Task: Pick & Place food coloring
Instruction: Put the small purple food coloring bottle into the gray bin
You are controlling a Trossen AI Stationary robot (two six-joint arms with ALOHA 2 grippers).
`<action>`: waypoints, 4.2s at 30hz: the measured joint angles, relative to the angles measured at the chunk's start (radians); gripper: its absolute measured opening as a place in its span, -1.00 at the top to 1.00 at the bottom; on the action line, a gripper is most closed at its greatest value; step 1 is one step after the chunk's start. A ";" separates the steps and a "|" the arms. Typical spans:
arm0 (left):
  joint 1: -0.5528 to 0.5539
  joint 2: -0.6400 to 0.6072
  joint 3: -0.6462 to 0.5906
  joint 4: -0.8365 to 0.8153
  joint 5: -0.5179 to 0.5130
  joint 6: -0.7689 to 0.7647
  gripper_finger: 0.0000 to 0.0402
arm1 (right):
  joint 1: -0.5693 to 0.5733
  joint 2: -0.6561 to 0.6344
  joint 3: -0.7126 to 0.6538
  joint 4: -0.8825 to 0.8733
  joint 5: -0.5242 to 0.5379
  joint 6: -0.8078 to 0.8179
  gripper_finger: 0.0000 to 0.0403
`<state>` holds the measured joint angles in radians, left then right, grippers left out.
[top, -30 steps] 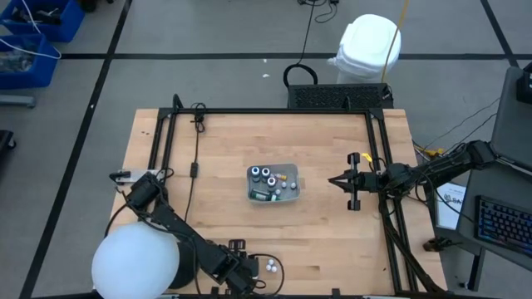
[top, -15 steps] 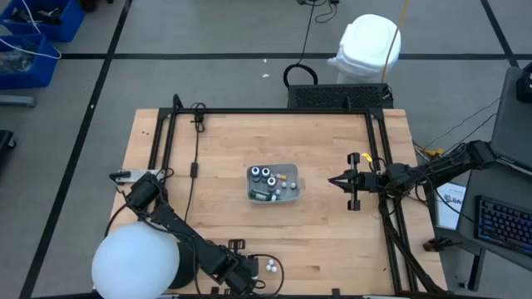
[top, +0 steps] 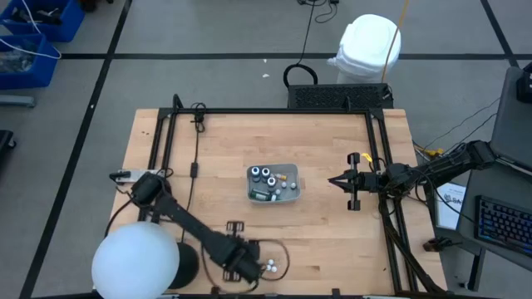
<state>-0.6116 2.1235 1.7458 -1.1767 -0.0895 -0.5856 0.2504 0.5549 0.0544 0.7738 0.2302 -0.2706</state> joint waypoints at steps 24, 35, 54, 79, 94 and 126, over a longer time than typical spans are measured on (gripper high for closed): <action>0.527 0.001 0.285 0.250 -0.172 0.750 0.69 | 0.000 0.000 0.000 -0.030 0.001 -0.002 1.00; 0.595 0.074 0.224 0.345 -0.093 0.853 0.65 | 0.000 -0.001 0.000 -0.101 0.003 -0.055 1.00; 0.634 0.116 0.224 0.348 -0.129 0.887 0.64 | 0.000 0.000 0.000 -0.113 0.003 -0.028 1.00; 0.652 0.116 0.101 0.485 -0.085 0.882 0.64 | 0.000 0.000 0.000 -0.121 0.003 0.022 1.00; 0.660 0.126 0.096 0.512 -0.039 0.897 0.64 | 0.000 0.000 0.000 -0.121 0.003 0.021 1.00; 0.672 0.161 0.097 0.545 -0.053 0.902 0.34 | 0.000 0.000 0.000 -0.121 0.003 0.019 1.00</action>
<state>0.0605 2.2848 1.8423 -0.6316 -0.1421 0.3168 0.2501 0.5545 0.0544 0.6533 0.2333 -0.2512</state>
